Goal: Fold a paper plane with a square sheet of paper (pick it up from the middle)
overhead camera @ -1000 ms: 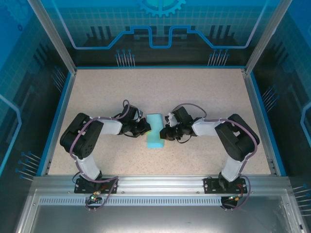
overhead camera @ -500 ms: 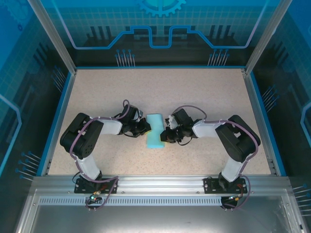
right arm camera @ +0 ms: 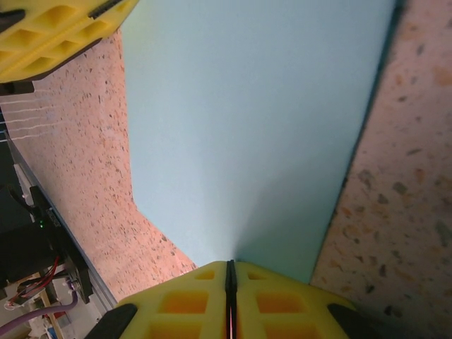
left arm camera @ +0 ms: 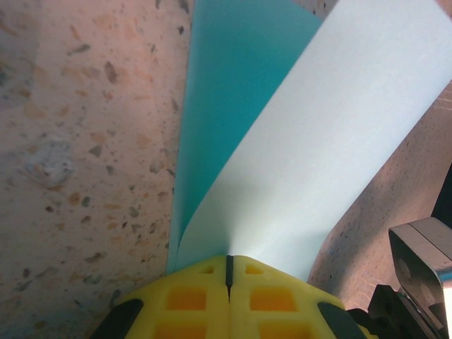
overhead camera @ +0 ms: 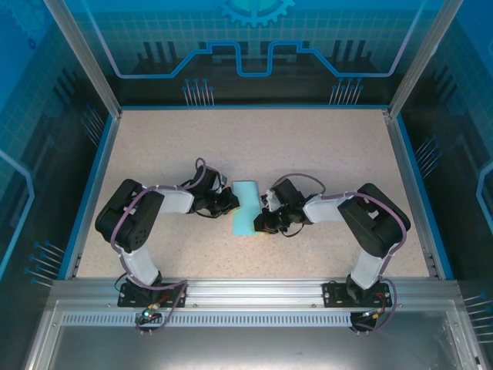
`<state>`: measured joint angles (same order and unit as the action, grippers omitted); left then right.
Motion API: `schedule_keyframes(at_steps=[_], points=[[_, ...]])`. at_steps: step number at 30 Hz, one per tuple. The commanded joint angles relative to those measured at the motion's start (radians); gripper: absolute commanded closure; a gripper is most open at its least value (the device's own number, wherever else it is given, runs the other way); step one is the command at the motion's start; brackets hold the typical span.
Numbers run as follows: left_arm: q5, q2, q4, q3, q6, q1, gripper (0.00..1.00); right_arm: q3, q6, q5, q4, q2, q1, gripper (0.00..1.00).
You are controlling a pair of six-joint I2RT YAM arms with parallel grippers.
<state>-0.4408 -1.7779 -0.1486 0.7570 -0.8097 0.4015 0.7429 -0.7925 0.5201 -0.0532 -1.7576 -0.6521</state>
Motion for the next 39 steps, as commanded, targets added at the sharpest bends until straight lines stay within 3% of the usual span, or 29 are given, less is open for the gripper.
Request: schedule_keyframes(at_steps=[1,17,24,33,39], points=[[0.051,-0.038,0.099,-0.003,0.021,0.007,0.94,-0.011,-0.004,-0.029,0.036,0.039,-0.02,0.9],[0.051,-0.035,0.095,-0.005,0.023,0.008,0.94,-0.021,0.027,-0.068,0.085,0.011,-0.033,0.91],[0.052,-0.035,0.099,-0.008,0.03,0.008,0.94,0.097,0.048,-0.024,0.062,0.076,0.05,0.9],[0.062,-0.034,0.088,-0.015,0.022,0.008,0.95,0.219,0.072,0.038,0.019,-0.087,0.137,0.91],[0.063,-0.032,0.09,-0.018,0.025,0.008,0.95,0.237,0.091,-0.03,0.057,-0.158,0.141,0.91]])
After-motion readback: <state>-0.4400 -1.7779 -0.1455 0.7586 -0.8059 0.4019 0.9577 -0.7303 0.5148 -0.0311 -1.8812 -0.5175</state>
